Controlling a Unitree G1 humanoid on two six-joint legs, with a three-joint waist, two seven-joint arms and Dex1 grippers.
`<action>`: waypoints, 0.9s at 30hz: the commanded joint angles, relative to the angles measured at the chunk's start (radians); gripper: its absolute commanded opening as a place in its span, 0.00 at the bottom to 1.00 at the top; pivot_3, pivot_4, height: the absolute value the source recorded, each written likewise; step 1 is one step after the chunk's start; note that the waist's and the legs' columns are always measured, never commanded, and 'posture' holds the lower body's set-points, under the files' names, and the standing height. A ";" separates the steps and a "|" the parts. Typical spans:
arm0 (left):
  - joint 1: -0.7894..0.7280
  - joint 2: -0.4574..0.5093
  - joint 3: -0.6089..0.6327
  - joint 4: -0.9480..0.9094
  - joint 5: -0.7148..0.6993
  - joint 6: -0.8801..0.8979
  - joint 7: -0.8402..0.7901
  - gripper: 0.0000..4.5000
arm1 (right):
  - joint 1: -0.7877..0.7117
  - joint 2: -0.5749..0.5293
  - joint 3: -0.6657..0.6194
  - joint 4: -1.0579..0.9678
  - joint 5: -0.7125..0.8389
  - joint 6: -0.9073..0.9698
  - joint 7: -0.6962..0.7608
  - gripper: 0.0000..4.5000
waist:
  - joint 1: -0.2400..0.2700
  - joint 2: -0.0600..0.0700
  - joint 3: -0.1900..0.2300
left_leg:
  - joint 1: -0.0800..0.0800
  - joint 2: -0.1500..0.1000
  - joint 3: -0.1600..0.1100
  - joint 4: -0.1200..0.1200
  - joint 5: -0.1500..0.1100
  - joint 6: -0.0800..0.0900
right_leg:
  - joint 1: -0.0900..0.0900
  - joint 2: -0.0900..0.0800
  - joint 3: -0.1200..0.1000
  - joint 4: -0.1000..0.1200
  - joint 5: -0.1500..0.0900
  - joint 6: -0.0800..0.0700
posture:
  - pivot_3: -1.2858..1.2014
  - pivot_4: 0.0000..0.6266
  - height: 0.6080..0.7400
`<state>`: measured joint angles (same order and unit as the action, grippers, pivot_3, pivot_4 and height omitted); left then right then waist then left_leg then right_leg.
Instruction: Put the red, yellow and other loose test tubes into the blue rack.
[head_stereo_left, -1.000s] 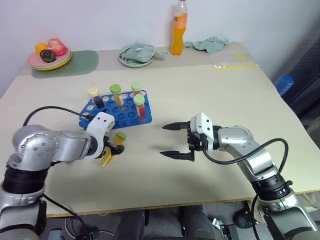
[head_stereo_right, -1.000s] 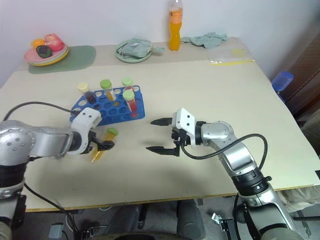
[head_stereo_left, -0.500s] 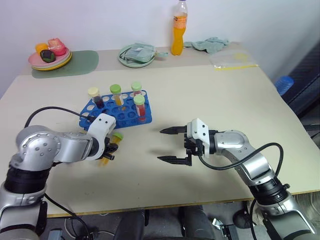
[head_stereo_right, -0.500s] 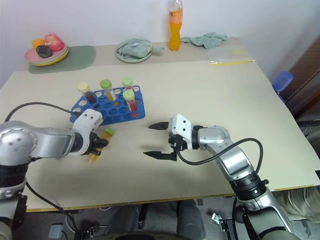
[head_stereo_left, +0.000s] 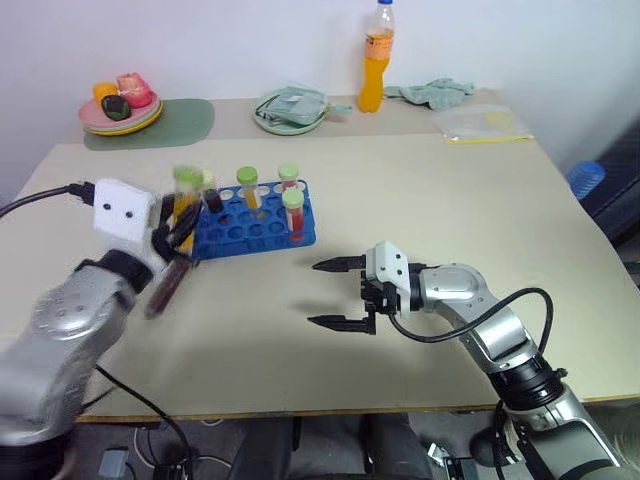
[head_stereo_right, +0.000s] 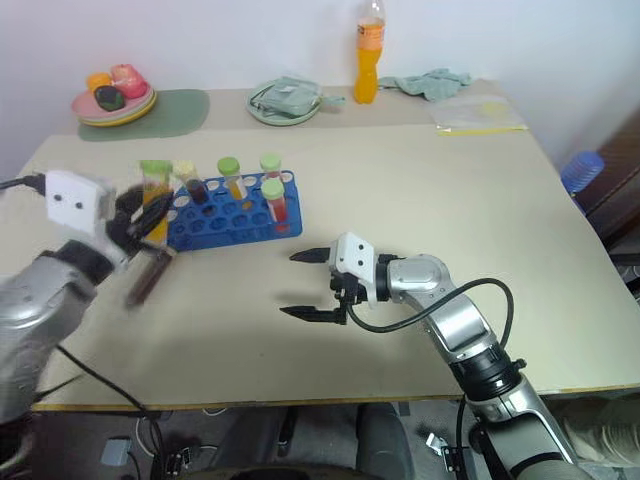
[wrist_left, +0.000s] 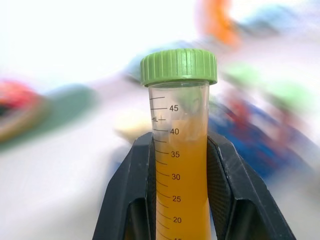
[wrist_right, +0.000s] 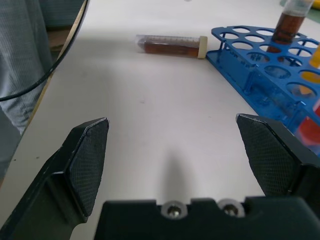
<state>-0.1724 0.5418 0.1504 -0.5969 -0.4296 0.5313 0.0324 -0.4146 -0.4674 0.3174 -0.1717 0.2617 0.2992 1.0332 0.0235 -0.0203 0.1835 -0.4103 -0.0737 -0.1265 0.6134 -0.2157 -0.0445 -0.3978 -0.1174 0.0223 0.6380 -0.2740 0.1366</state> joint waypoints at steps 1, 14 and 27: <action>-0.047 -0.135 -0.149 0.099 0.257 -0.252 0.101 0.17 | -0.020 0.015 -0.005 0.003 -0.006 -0.025 -0.006 1.00 | -0.003 -0.001 -0.001 | 0.000 0.000 0.000 0.000 0.000 0.000 | 0.001 0.000 0.000 -0.002 0.001 0.000 | 0.52 0.24 1.00; -0.101 -0.397 -0.185 0.516 0.476 -0.650 0.170 0.17 | 0.009 0.017 -0.018 -0.027 -0.018 -0.013 -0.053 1.00 | -0.013 0.000 -0.001 | 0.000 0.000 0.001 0.000 0.000 0.001 | 0.000 0.001 0.000 -0.003 0.002 0.001 | 0.52 0.24 1.00; -0.182 -0.446 -0.169 0.719 0.469 -0.747 0.093 0.17 | -0.002 0.024 -0.013 -0.028 -0.013 -0.004 -0.068 1.00 | -0.014 0.000 -0.001 | 0.000 0.000 0.001 0.000 0.000 0.001 | 0.000 0.001 -0.001 -0.003 0.002 0.002 | 0.52 0.24 1.00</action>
<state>-0.3387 0.0957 -0.0365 0.1173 0.0276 -0.1846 0.1240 -0.4052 -0.4507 0.3172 -0.1581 0.2394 0.2994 0.9686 0.0093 -0.0204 0.1822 -0.4102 -0.0737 -0.1256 0.6137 -0.2162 -0.0433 -0.3975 -0.1164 0.0218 0.6349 -0.2718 0.1384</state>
